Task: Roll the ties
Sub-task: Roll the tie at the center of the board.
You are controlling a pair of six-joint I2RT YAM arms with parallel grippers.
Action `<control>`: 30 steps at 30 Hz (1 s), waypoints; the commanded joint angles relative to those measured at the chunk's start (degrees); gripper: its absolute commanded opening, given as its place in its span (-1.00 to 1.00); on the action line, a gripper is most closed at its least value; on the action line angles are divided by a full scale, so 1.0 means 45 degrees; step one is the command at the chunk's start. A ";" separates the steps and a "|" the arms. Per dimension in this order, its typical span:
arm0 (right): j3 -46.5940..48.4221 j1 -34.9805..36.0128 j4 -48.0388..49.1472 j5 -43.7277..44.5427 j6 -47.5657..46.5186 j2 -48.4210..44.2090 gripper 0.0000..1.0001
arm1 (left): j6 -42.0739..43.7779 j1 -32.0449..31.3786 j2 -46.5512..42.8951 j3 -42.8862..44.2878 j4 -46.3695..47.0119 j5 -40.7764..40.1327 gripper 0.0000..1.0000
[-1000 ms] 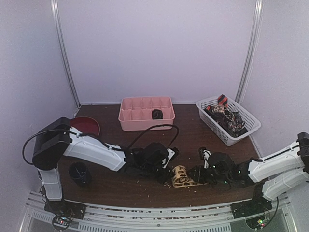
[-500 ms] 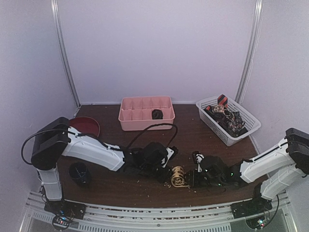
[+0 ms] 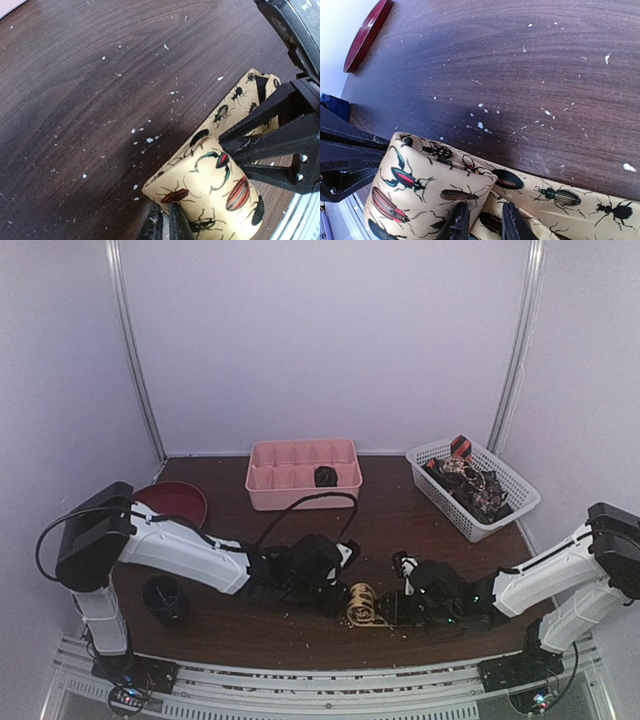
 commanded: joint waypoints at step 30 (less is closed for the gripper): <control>0.0840 0.0235 0.0142 -0.0375 -0.0352 0.0785 -0.51 | -0.0613 0.0080 -0.0846 -0.1047 -0.0478 0.0023 -1.00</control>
